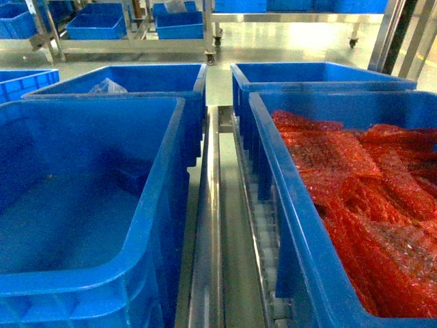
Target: Pick blue part to blue bin on bottom shelf
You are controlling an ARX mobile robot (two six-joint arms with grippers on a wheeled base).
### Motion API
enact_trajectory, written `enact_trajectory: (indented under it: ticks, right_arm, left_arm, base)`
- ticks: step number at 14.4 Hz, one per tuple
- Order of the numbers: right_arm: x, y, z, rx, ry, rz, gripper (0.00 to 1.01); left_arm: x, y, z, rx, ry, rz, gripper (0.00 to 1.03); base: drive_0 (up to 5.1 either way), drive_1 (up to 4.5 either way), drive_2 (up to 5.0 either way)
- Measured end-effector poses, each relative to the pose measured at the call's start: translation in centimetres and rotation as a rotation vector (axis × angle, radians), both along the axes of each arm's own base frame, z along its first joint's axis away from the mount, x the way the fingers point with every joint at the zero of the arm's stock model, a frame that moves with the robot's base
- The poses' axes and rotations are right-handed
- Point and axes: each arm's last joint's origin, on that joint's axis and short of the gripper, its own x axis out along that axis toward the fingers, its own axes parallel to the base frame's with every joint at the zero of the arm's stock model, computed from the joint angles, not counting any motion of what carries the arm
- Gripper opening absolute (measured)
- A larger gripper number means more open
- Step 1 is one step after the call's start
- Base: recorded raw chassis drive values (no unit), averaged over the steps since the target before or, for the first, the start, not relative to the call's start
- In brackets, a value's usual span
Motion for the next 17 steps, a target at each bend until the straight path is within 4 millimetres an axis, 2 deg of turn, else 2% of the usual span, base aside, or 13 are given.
enact_trajectory:
  ticks: [6,7,14,17]
  right_arm:
    - [0.00,0.00,0.00,0.000,0.000,0.000,0.98]
    - [0.00,0.00,0.00,0.000,0.000,0.000,0.98]
    - [0.00,0.00,0.00,0.000,0.000,0.000,0.98]
    - [0.00,0.00,0.00,0.000,0.000,0.000,0.98]
  left_arm:
    - [0.02,0.00,-0.29,0.002,0.022,0.000,0.02]
    - [0.02,0.00,-0.29,0.002,0.022,0.000,0.07]
    - [0.02,0.00,-0.29,0.002,0.022,0.000,1.00]
    - [0.02,0.00,-0.29,0.002,0.022,0.000,0.98]
  base:
    - [0.0,0.00,0.0]
    - [0.0,0.00,0.0]
    - [0.0,0.00,0.0]
    - [0.0,0.00,0.0]
